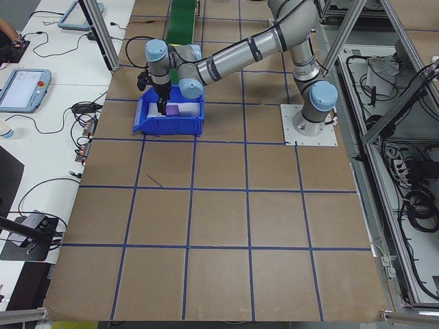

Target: Move block left to right into plate

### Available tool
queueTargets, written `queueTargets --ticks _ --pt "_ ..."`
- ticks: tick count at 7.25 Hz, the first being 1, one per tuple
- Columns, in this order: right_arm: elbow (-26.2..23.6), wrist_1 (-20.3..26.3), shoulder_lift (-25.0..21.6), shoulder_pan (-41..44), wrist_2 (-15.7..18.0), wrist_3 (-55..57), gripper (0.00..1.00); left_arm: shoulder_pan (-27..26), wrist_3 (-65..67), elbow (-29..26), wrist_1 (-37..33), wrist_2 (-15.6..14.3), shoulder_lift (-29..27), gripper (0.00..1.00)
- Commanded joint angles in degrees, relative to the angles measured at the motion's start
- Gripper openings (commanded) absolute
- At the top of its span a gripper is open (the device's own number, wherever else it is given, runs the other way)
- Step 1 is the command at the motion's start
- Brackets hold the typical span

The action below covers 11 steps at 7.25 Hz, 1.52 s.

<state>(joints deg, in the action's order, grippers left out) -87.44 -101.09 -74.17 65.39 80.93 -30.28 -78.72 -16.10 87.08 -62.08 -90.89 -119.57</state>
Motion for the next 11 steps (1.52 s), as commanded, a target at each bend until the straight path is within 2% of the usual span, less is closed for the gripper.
queueTargets --ticks 1,3,4,5,7,8,9,10,11 --pt "-0.54 -1.65 0.95 0.00 -1.21 1.11 1.00 -0.03 0.10 0.37 -0.32 0.10 -0.84 0.95" --pt "-0.54 -1.75 2.44 0.00 -4.44 3.20 1.00 -0.03 0.10 1.24 0.12 1.42 -1.63 0.94" --pt "-0.54 -1.83 2.80 0.00 -4.64 4.08 1.00 -0.03 0.01 1.60 0.12 2.03 -1.72 0.94" --pt "-0.72 -1.83 3.67 0.00 -6.03 4.09 1.00 -0.03 0.01 1.60 0.12 2.03 -1.89 0.84" --pt "-0.80 -2.53 4.12 0.00 -7.19 3.92 1.00 -0.03 0.01 1.34 0.12 2.03 -1.98 0.45" --pt "-0.89 -2.54 4.12 0.00 -7.19 3.92 1.00 -0.03 -0.34 -0.06 0.12 1.77 -1.89 0.36" --pt "-1.07 -2.54 4.12 0.00 -7.27 3.92 1.00 -0.12 0.44 -2.16 0.03 1.60 -0.85 0.36" --pt "-1.07 -2.62 4.12 0.00 -7.27 3.92 1.00 -0.38 1.49 -5.75 -3.71 1.68 1.34 0.36" --pt "-1.16 -2.62 4.12 0.00 -7.27 3.92 1.00 -3.34 1.59 -8.13 -7.93 1.59 3.53 0.36"
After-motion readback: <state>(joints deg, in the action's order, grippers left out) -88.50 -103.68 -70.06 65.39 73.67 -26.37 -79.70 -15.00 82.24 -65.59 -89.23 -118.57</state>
